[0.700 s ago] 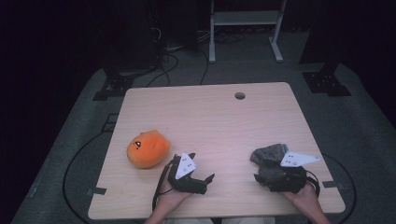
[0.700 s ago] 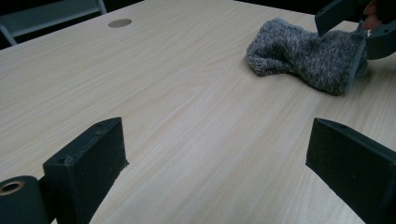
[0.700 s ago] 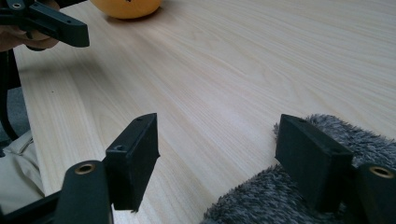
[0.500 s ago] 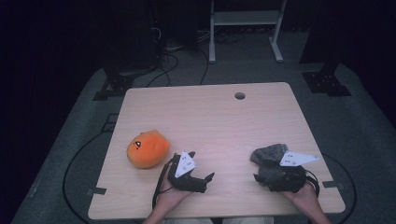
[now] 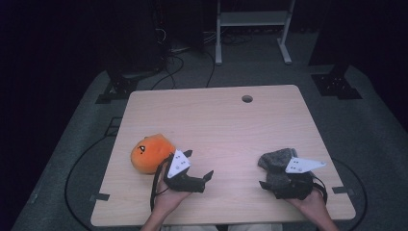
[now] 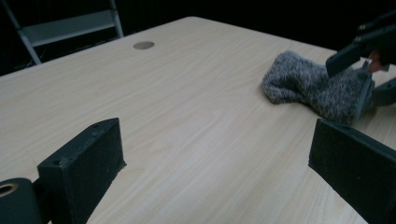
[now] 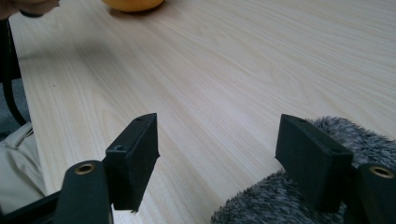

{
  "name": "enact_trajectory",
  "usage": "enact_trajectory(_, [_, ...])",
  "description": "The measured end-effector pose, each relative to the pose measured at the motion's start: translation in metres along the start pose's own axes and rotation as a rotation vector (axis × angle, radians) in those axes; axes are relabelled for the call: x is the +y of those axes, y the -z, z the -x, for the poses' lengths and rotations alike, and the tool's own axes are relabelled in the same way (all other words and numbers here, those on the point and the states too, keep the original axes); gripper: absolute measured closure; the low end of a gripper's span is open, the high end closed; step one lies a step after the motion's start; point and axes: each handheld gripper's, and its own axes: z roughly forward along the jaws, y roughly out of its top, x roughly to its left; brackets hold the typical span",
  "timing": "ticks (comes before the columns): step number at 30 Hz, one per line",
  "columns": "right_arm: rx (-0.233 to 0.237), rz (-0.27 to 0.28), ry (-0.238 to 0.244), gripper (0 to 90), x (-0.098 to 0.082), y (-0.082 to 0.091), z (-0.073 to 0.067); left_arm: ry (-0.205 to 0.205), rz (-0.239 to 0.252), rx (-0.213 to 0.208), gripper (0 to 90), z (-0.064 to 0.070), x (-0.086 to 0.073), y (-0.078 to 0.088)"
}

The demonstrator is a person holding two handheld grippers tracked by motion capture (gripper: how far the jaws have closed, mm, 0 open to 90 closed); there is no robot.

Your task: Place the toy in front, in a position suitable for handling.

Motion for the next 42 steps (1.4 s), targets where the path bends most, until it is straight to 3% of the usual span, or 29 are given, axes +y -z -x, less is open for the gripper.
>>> enact_trajectory(8, [0.009,-0.007,-0.020,28.6,-0.001,-0.003,0.008,0.016,0.020,0.054,1.5,-0.019,0.005,0.009])
enact_trajectory(17, [0.000,-0.010,-0.011,28.8,-0.002,0.000,0.003,0.012,0.040,0.103,1.5,-0.031,0.008,0.024])
enact_trajectory(23, [0.005,-0.009,-0.017,28.9,-0.002,0.000,0.006,0.053,0.068,0.158,1.5,-0.051,0.008,0.038])
enact_trajectory(31, [0.007,-0.018,-0.013,29.0,-0.003,0.000,0.004,0.065,0.075,0.228,1.5,-0.070,0.006,0.054])
enact_trajectory(34, [0.007,-0.017,-0.007,29.3,-0.003,0.001,0.004,0.074,0.069,0.276,1.5,-0.081,0.002,0.062])
enact_trajectory(42, [0.011,-0.026,-0.013,29.3,-0.003,-0.001,0.006,0.114,0.072,0.311,1.5,-0.100,-0.006,0.073])
